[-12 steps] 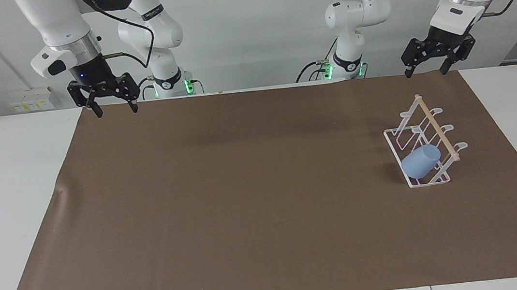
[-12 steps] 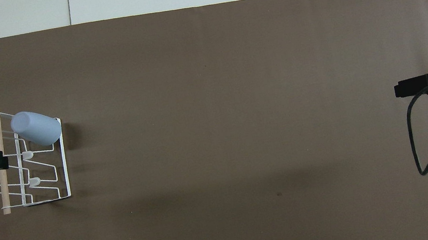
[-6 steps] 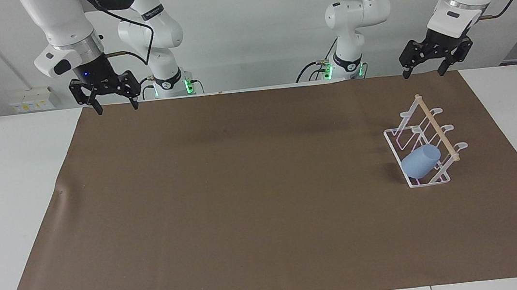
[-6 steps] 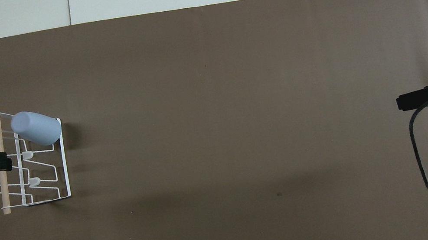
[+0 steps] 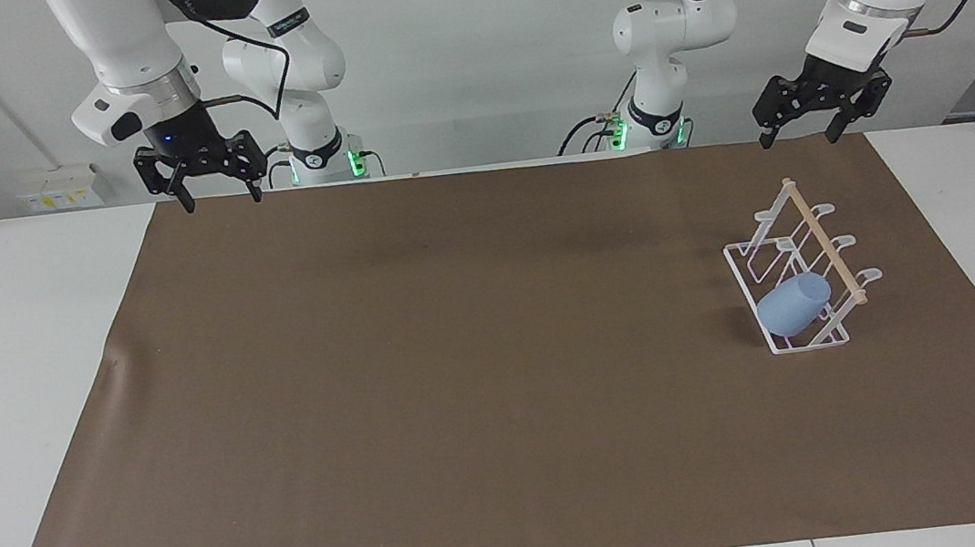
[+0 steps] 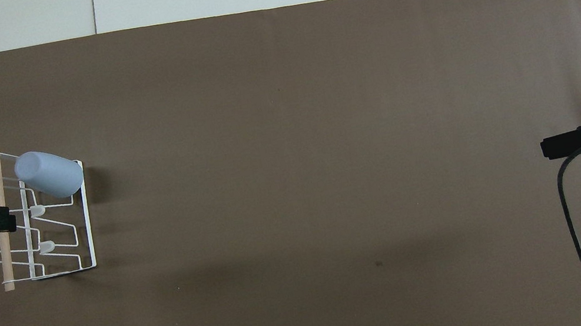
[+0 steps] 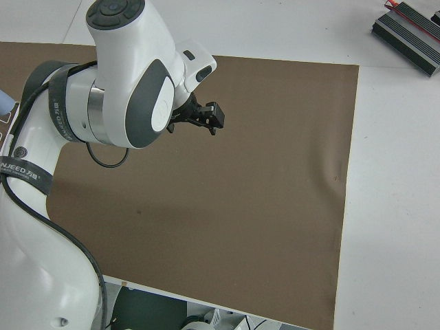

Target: Hang cup on cup holder

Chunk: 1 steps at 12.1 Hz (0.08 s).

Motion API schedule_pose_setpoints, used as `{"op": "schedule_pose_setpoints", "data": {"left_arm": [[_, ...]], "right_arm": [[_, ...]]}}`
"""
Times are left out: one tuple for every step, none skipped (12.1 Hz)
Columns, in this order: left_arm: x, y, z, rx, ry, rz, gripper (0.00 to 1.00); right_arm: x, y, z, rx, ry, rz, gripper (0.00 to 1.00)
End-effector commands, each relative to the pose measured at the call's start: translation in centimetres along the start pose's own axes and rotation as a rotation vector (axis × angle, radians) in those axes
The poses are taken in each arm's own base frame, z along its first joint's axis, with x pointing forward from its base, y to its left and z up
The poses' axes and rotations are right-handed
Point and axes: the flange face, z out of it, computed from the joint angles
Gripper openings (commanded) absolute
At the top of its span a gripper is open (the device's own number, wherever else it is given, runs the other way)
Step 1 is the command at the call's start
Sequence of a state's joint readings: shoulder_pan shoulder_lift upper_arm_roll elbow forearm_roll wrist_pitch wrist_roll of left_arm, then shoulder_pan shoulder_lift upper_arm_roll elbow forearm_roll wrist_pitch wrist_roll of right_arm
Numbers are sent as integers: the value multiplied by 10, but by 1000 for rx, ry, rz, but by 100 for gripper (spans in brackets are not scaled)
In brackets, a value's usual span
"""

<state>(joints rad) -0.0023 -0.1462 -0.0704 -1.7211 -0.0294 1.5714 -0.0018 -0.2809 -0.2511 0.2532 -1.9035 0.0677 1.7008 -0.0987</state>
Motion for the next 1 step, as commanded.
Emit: {"op": "schedule_pose_setpoints", "data": {"left_arm": [[-4, -1, 0, 12, -6, 13, 100]], "right_arm": [[-6, 2, -3, -14, -2, -20, 100]]}}
